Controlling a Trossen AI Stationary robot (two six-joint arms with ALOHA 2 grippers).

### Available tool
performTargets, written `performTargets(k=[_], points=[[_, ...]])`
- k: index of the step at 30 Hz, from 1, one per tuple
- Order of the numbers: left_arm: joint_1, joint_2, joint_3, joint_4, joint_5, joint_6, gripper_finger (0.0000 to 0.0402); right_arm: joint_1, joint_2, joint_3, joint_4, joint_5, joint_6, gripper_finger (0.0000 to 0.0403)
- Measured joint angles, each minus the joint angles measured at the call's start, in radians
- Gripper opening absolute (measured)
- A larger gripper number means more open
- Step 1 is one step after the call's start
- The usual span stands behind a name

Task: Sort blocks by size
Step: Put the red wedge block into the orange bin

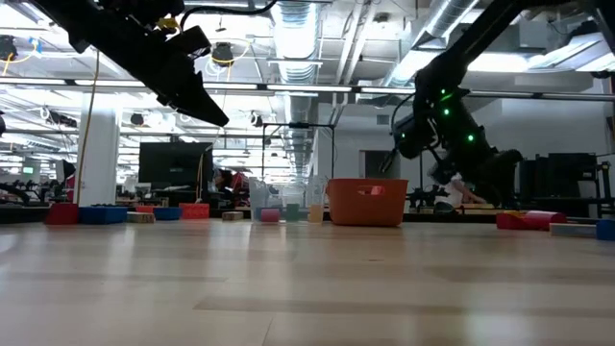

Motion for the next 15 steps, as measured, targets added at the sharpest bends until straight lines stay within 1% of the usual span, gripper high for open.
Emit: performTargets(k=[4, 11, 15], points=[[0.000, 0.000, 0.000, -0.011, 0.000, 0.000, 0.0243, 0.000, 0.048, 0.001, -0.031, 0.003, -0.042, 0.0271], [0.000, 0.000, 0.000, -0.041, 0.000, 0.000, 0.0243, 0.005, 0.144, 0.001, -0.005, 0.005, -0.071, 0.0270], [0.000, 0.000, 0.000, -0.052, 0.000, 0.000, 0.0243, 0.006, 0.161, 0.002, 0.025, 0.005, -0.072, 0.0257]])
